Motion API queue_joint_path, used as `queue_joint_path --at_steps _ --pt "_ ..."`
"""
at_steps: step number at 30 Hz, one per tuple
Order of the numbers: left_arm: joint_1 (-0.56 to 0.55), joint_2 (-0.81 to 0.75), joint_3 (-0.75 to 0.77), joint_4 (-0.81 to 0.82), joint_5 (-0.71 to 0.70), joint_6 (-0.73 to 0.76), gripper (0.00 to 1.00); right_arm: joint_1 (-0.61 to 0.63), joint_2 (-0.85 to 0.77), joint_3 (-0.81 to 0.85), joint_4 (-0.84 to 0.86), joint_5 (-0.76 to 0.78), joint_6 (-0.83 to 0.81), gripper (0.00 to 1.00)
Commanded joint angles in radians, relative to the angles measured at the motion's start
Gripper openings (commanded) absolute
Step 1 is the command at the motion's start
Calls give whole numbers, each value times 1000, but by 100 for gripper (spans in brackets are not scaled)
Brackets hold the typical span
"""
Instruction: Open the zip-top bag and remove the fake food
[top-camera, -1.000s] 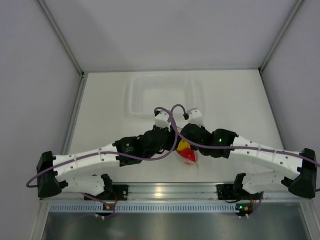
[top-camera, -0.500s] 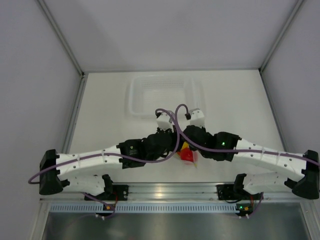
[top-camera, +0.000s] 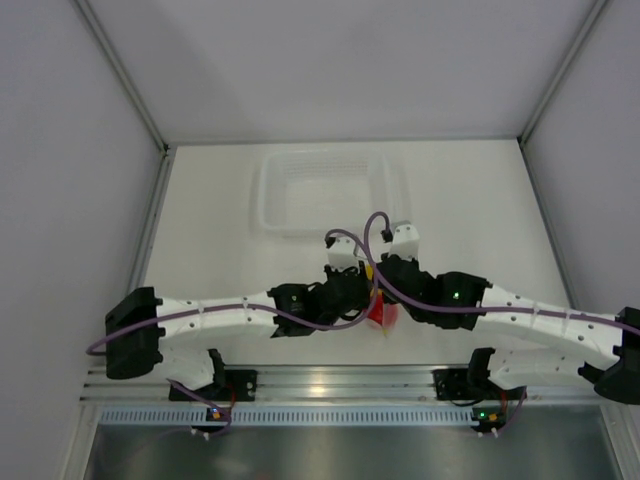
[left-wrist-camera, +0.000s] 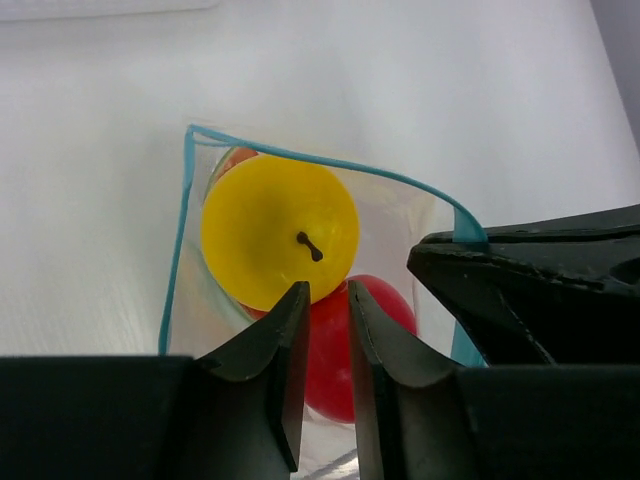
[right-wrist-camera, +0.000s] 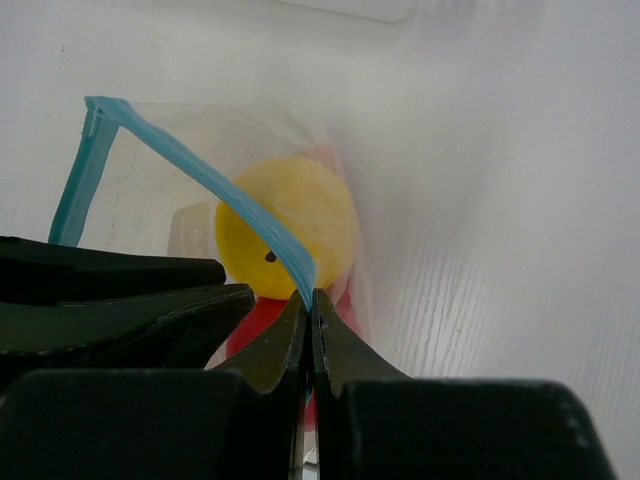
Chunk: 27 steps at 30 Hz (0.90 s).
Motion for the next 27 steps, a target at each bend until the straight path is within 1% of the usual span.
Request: queue_joint_path --at_steps 1,7,17,27 --pt "-3 37 33 52 -39 14 28 20 2 6 64 28 13 0" --pt "-3 105 67 50 -40 49 30 31 -5 -14 78 34 22 0" --pt "0 139 82 44 -85 77 31 55 -1 -8 82 37 22 0" --pt "6 183 97 44 -86 77 29 69 -21 -14 79 56 28 0"
